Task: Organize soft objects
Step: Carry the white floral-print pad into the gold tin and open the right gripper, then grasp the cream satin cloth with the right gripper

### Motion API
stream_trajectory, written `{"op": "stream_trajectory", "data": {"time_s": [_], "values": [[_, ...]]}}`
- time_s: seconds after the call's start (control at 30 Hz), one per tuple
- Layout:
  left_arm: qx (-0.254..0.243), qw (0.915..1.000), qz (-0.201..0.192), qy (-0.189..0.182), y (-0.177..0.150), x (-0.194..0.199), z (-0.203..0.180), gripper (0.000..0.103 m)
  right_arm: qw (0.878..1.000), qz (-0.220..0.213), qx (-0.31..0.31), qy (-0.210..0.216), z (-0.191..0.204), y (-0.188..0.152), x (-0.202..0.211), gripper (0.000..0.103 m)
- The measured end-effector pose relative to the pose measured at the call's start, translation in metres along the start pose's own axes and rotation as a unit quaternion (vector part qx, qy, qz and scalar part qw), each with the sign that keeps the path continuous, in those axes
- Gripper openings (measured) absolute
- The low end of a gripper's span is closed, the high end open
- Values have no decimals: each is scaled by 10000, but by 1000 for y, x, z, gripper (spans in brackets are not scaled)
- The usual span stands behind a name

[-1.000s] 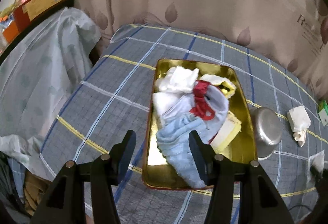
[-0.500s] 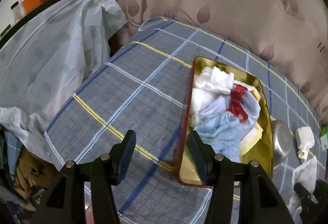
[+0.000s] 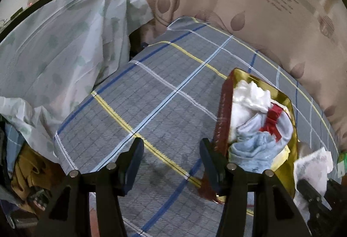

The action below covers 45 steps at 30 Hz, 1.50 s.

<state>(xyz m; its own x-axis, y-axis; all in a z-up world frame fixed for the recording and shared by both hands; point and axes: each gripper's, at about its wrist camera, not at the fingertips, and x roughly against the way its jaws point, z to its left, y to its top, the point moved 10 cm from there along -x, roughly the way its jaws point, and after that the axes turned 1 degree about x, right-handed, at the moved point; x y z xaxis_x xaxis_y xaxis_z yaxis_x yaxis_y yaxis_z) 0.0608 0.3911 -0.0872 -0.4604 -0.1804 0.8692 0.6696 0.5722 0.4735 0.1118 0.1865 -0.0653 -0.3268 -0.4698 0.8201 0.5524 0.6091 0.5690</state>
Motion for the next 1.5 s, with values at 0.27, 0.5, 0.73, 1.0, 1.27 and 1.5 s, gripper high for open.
{"op": "stream_trajectory", "data": {"time_s": [0.27,0.5,0.73,1.0,1.27,1.5], "values": [[130,9999,30,9,2,-3,8,55,9996,160,-226,-77,9,20,-52,14],[87,9999,116,6,-2,-8,8,55,9990,200,-371,118,27,27,-82,18],[78,9999,145,52,-6,-12,6,55,9992,307,-174,-196,27,21,-77,73],[-5,9999,107,70,-6,-12,3,55,9989,217,-201,-362,17,18,-31,83],[-11,9999,110,104,-6,-13,2,55,9932,-521,-520,-906,-42,17,48,92],[-113,9998,78,142,-7,-12,-3,55,9650,-191,-1383,-2219,-175,-52,79,95]]}}
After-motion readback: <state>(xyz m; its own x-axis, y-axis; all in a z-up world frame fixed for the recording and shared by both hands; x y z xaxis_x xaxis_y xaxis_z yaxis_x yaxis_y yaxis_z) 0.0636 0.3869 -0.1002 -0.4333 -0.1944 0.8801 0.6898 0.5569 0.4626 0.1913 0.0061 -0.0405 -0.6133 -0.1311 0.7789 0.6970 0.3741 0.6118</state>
